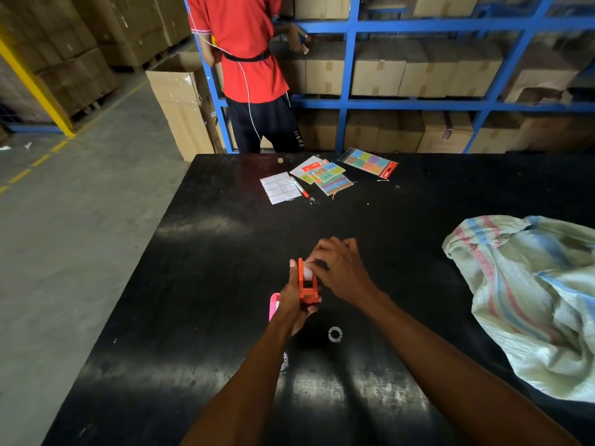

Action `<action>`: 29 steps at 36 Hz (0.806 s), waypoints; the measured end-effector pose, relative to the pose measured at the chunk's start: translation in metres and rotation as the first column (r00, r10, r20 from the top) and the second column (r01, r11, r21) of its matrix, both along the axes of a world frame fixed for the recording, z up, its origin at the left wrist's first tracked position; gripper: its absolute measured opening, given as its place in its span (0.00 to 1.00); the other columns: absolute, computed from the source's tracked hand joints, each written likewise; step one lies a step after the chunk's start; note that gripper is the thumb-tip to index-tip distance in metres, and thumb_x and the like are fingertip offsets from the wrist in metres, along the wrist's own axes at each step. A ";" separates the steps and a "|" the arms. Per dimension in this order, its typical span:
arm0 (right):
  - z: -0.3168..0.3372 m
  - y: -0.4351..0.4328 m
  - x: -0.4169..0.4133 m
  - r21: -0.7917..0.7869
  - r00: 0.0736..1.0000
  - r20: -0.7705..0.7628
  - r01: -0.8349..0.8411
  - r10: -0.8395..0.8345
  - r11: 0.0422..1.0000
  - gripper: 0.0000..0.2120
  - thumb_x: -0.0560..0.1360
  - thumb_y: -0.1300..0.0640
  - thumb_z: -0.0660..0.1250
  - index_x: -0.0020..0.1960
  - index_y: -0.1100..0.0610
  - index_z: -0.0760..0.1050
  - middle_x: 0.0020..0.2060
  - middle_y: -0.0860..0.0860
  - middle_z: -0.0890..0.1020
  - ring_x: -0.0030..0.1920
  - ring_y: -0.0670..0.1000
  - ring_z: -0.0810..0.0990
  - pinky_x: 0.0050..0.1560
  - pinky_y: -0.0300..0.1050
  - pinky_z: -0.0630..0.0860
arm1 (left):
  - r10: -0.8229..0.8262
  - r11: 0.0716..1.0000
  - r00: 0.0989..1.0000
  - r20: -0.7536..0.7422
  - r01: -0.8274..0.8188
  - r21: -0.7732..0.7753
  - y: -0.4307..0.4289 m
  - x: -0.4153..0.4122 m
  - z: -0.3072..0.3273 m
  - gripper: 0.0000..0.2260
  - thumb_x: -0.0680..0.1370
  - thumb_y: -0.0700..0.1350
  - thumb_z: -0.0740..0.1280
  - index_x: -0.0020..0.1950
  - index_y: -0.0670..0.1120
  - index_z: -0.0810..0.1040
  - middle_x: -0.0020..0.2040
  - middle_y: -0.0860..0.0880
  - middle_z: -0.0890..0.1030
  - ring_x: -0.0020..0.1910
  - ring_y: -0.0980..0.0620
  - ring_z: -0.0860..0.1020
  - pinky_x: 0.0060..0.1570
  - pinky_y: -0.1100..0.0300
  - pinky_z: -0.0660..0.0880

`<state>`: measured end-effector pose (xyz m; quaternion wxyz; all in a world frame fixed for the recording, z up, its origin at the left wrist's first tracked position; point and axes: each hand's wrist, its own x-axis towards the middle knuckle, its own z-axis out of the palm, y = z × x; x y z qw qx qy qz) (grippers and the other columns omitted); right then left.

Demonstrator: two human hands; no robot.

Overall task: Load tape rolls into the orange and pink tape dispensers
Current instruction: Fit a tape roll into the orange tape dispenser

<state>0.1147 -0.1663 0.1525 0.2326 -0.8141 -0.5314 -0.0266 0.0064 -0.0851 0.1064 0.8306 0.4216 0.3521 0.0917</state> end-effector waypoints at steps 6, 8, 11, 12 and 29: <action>0.004 -0.003 -0.007 0.061 0.998 -0.002 -0.056 0.056 0.997 0.07 0.78 0.50 0.64 0.49 0.50 0.80 0.50 0.46 0.78 0.52 0.47 0.75 0.56 0.44 0.60 | 0.096 0.995 0.993 -0.061 -0.096 0.017 0.010 0.001 0.000 0.26 0.79 0.64 0.57 0.44 0.43 0.80 0.32 0.44 0.80 0.27 0.51 0.75 0.24 0.63 0.66; 0.005 -0.007 -0.012 0.095 0.997 -0.008 -0.082 0.083 0.992 0.06 0.77 0.50 0.65 0.49 0.49 0.80 0.49 0.45 0.77 0.52 0.45 0.73 0.55 0.44 0.60 | 0.124 0.992 0.989 -0.080 -0.123 0.012 0.014 0.002 -0.001 0.25 0.80 0.63 0.56 0.44 0.43 0.80 0.31 0.44 0.81 0.27 0.51 0.76 0.27 0.62 0.67; 0.003 -0.013 -0.018 0.125 0.994 -0.007 -0.111 0.113 0.986 0.06 0.77 0.48 0.66 0.48 0.49 0.80 0.47 0.43 0.77 0.51 0.44 0.73 0.54 0.44 0.61 | 0.163 0.986 0.980 -0.115 -0.164 0.002 0.019 0.002 -0.004 0.24 0.81 0.61 0.56 0.45 0.43 0.80 0.34 0.44 0.82 0.32 0.49 0.77 0.32 0.59 0.70; 0.001 -0.015 -0.020 0.126 0.992 -0.006 -0.122 0.123 0.984 0.07 0.77 0.48 0.66 0.48 0.48 0.81 0.47 0.43 0.77 0.51 0.44 0.73 0.53 0.44 0.62 | 0.170 0.985 0.979 -0.114 -0.172 -0.005 0.020 0.003 -0.004 0.24 0.81 0.61 0.56 0.45 0.43 0.80 0.36 0.44 0.82 0.34 0.48 0.78 0.35 0.57 0.72; -0.050 -0.037 -0.037 0.083 0.999 0.029 -0.046 0.044 0.995 0.08 0.76 0.47 0.65 0.47 0.47 0.82 0.45 0.46 0.77 0.48 0.46 0.72 0.49 0.42 0.63 | 0.020 0.999 0.992 -0.125 -0.025 -0.038 0.014 0.016 -0.018 0.26 0.80 0.62 0.56 0.46 0.41 0.82 0.42 0.42 0.85 0.46 0.44 0.83 0.54 0.49 0.78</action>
